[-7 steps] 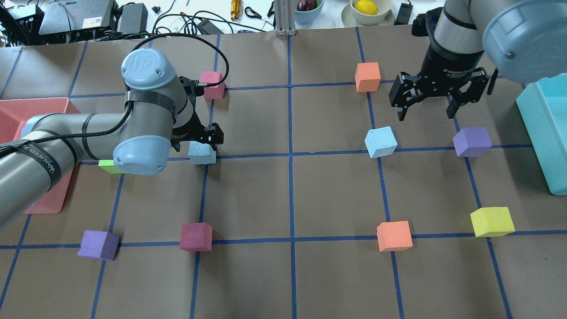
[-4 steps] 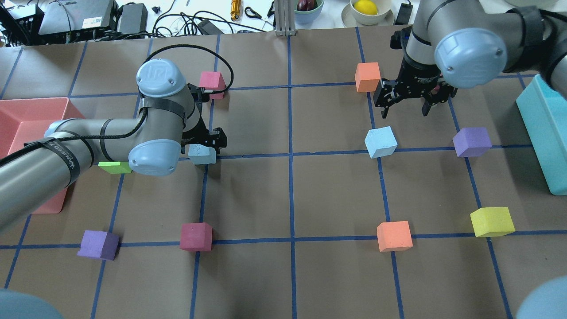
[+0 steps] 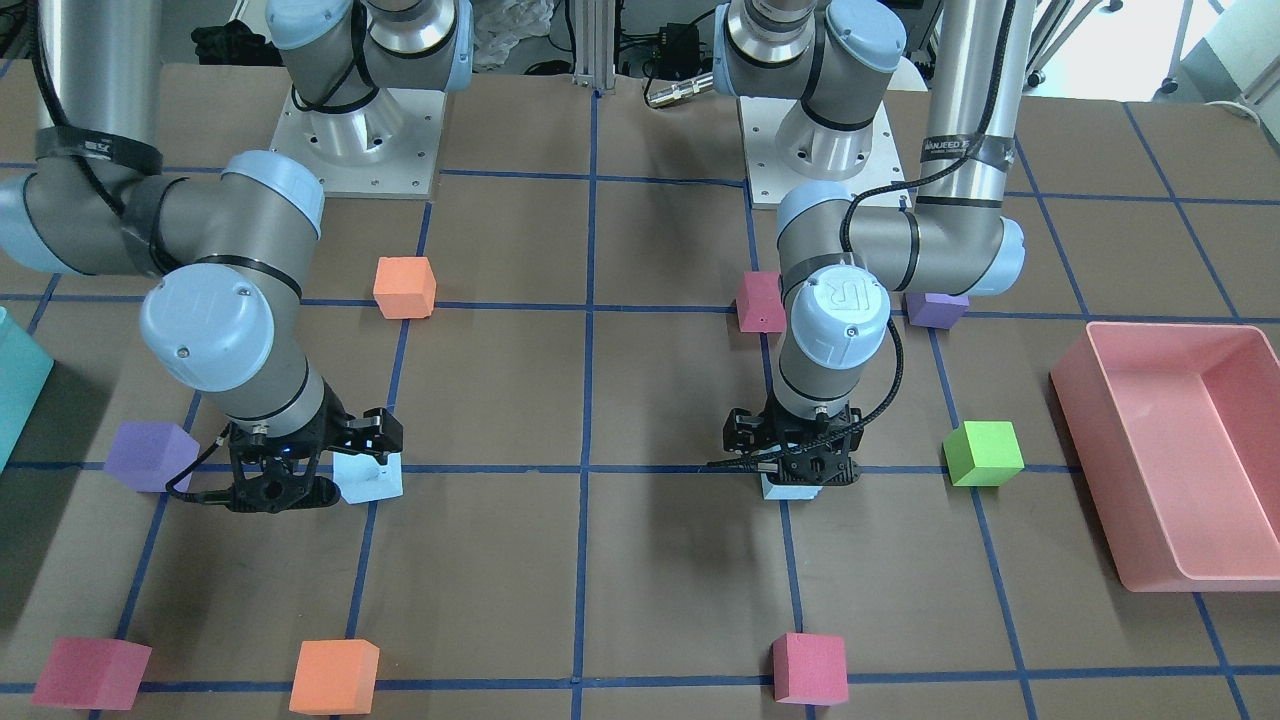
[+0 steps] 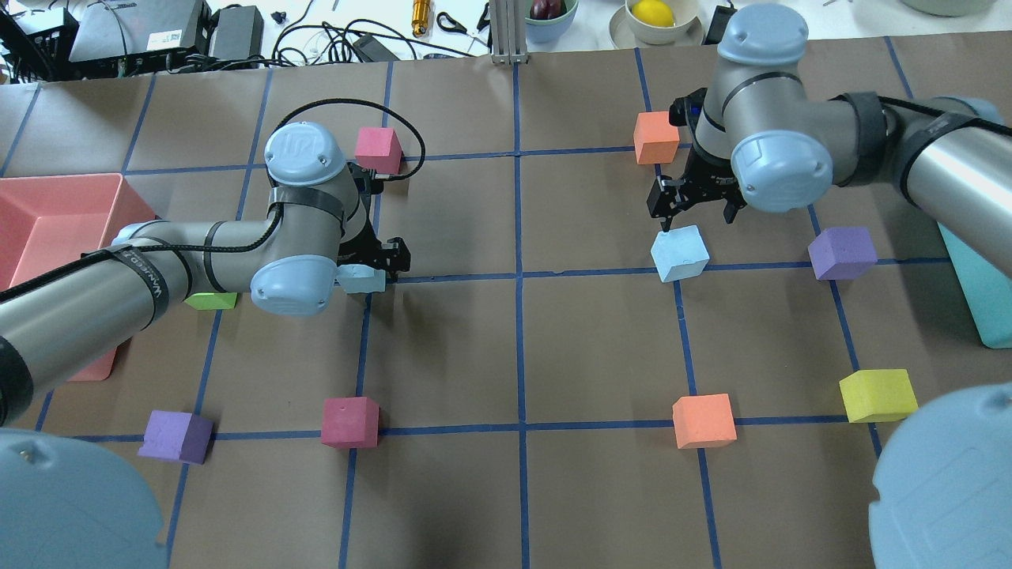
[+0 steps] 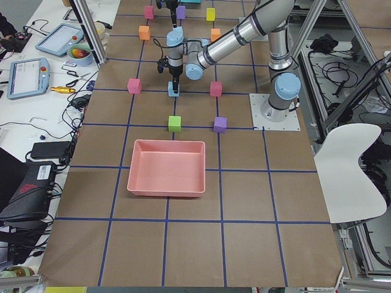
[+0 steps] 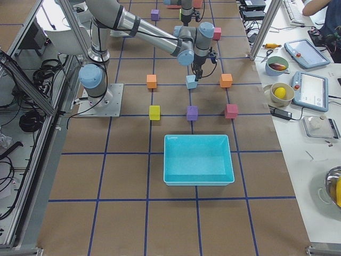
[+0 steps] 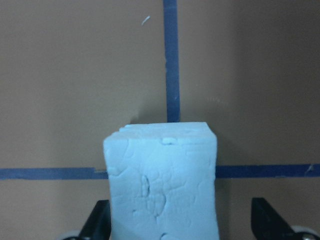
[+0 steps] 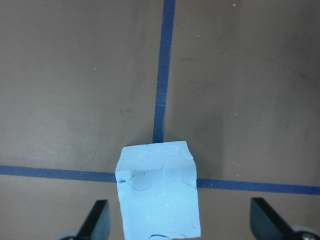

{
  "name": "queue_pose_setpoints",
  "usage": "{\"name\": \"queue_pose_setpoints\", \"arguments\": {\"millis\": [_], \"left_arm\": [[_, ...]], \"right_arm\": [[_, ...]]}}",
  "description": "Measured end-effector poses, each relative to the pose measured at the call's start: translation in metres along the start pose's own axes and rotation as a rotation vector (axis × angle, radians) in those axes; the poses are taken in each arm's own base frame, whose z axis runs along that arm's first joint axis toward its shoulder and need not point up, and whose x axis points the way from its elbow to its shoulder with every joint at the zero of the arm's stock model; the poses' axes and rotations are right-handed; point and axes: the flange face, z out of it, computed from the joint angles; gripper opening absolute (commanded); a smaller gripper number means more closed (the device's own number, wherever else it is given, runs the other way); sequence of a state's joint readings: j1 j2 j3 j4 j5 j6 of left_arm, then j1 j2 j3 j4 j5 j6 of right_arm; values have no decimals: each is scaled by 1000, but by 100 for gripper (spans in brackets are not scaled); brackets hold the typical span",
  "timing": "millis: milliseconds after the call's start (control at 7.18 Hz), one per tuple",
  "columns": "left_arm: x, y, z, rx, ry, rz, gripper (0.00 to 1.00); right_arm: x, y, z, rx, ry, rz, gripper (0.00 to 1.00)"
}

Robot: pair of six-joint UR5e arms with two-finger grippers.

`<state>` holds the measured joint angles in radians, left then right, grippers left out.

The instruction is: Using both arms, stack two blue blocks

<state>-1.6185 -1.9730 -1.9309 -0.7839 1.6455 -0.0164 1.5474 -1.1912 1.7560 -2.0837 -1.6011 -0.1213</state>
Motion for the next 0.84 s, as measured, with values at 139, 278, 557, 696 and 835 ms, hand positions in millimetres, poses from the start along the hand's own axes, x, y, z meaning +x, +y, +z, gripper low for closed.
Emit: {"name": "queue_pose_setpoints", "arguments": {"millis": [139,278,557,696,835], "left_arm": [[0,-2,2,6,0,-2,100],[0,-4,1,21,0,-7,89],[-1,-6,-2,39,-2,-28,70],[-1,-5,-1,36,-4,-50,34],[-1,-4,-1,32,-5,-62,0]], "right_arm": [[-1,6,15,12,0,-4,100],[-3,9,23,25,-3,-4,100],[-4,10,31,30,-18,-5,2],[-4,10,35,24,-27,-1,0],[-5,10,37,21,-42,2,0]]}}
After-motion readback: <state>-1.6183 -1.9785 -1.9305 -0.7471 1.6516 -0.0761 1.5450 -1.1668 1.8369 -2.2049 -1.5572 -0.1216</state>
